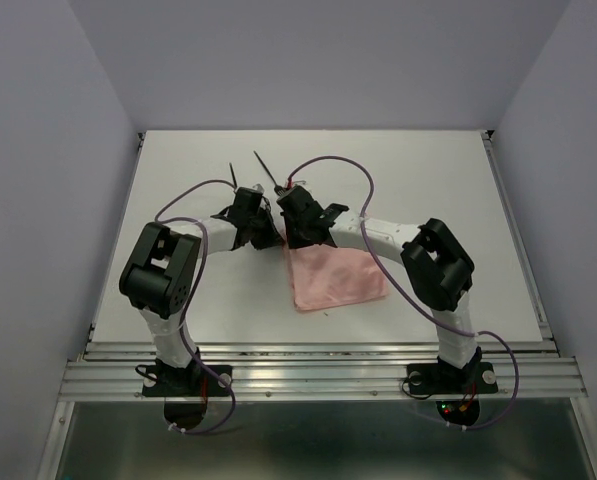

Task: Fold the napkin into a case and place the utensils inside
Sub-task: Smooth out the crumpled napkin.

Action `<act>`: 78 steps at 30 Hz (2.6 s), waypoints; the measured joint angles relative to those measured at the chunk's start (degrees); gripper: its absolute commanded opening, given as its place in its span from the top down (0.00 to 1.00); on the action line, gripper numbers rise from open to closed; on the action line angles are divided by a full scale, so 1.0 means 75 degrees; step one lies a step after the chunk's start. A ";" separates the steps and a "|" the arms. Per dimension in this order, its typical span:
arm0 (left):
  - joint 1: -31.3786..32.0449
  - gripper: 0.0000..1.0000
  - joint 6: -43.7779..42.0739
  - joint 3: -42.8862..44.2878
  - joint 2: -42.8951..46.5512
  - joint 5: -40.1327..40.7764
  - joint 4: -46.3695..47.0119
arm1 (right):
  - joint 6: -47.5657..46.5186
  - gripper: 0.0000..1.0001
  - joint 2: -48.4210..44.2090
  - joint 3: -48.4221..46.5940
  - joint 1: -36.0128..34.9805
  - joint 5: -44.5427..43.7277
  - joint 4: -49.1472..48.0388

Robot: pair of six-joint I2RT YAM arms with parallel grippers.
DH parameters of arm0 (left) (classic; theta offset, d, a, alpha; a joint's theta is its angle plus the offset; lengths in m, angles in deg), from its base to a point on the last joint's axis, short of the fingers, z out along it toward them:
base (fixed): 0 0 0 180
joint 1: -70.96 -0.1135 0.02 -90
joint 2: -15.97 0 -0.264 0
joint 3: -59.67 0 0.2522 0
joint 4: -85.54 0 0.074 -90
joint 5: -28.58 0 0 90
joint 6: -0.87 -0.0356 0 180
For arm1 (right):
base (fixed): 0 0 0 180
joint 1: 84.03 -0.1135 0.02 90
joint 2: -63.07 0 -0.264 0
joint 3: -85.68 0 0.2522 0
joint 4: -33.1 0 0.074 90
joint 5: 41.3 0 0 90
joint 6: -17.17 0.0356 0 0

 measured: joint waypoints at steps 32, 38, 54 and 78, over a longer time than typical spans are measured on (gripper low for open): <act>-0.0041 1.00 -0.0233 0.0679 -0.0379 0.0326 -0.0469 | -0.0469 0.50 -0.0058 -0.0592 0.0029 0.0769 0.0373; -0.0064 0.80 -0.0379 0.0714 0.0038 0.0886 -0.1355 | -0.0481 0.44 -0.0213 -0.0221 0.0085 0.0743 0.0102; -0.0023 0.12 -0.0152 0.0702 0.0982 0.0632 -0.1443 | -0.0070 0.43 -0.2562 0.2159 0.2396 0.0472 -0.0388; 0.0227 1.00 0.0405 0.1521 -0.0816 0.0796 -0.1215 | -0.0064 0.29 -0.2565 0.2911 0.2908 0.0997 -0.0615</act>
